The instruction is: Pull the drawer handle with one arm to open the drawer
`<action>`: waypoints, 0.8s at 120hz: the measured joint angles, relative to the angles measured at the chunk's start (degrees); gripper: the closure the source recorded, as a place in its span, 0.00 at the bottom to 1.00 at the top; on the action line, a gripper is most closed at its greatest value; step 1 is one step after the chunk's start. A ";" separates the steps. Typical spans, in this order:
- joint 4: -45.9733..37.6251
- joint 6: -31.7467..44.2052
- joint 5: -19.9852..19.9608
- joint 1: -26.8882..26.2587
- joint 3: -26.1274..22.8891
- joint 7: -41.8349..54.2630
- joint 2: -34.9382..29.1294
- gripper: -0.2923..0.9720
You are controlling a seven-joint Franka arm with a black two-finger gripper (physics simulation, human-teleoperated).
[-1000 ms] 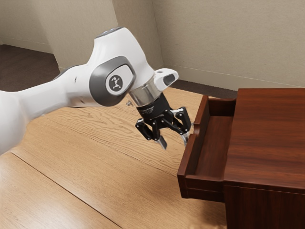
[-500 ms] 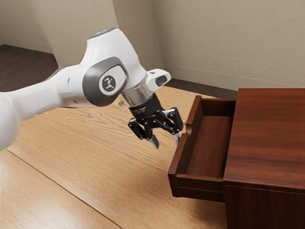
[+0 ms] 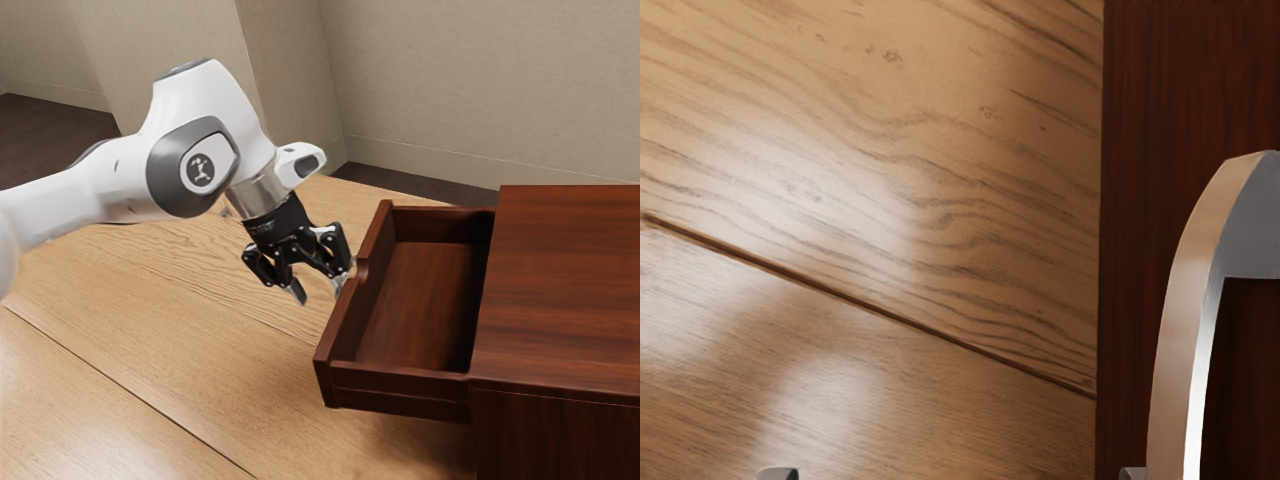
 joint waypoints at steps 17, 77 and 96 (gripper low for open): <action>-0.37 -0.16 -0.08 0.11 0.67 0.89 -0.81 0.46; -0.40 -0.50 -0.08 0.40 1.08 2.42 -1.88 0.47; -0.16 -0.48 -0.42 0.56 1.05 2.65 -2.67 0.47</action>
